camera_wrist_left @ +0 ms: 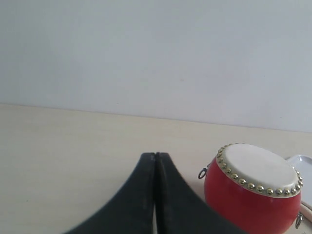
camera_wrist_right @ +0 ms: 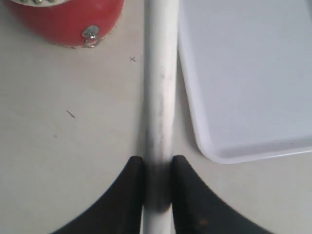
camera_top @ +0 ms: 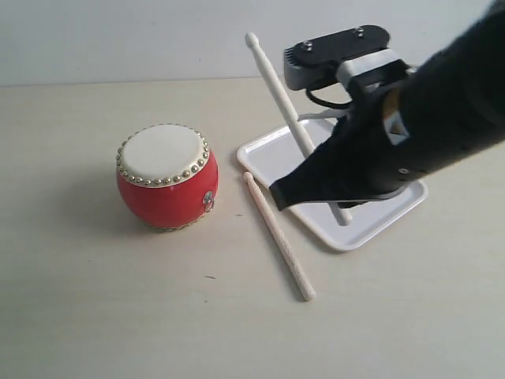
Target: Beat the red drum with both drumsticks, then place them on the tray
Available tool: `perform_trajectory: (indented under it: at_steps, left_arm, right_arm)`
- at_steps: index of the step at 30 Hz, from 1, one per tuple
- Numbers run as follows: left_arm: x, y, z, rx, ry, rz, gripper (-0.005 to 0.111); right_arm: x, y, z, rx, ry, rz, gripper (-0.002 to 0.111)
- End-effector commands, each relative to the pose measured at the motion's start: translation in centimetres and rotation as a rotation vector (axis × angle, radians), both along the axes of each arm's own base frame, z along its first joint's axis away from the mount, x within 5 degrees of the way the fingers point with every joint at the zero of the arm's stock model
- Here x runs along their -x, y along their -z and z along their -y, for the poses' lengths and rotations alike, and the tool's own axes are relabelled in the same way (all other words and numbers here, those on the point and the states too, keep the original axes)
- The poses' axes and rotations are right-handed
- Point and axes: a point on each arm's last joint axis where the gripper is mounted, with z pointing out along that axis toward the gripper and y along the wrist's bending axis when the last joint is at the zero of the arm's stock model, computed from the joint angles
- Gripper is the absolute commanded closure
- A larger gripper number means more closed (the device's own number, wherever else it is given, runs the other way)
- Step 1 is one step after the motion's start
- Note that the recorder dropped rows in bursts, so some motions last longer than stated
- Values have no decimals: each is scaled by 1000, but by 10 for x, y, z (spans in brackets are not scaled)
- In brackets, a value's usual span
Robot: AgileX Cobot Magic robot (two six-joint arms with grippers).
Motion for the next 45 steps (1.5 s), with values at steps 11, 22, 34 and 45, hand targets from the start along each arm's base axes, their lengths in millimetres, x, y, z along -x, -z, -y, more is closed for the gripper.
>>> perform_trajectory:
  at_steps: [11, 22, 34, 45]
  left_arm:
    - [1, 0, 0, 4, -2, 7, 107]
    - [1, 0, 0, 2, -2, 7, 107]
    - [1, 0, 0, 15, -3, 6, 107]
    - [1, -8, 0, 266, 1, 68, 107]
  right_arm:
    - [41, -12, 41, -131, -41, 144, 108]
    - [38, -16, 38, -141, -94, 226, 108]
    - [33, -23, 35, -139, -156, 343, 108]
    - [31, -26, 32, -186, -149, 365, 108]
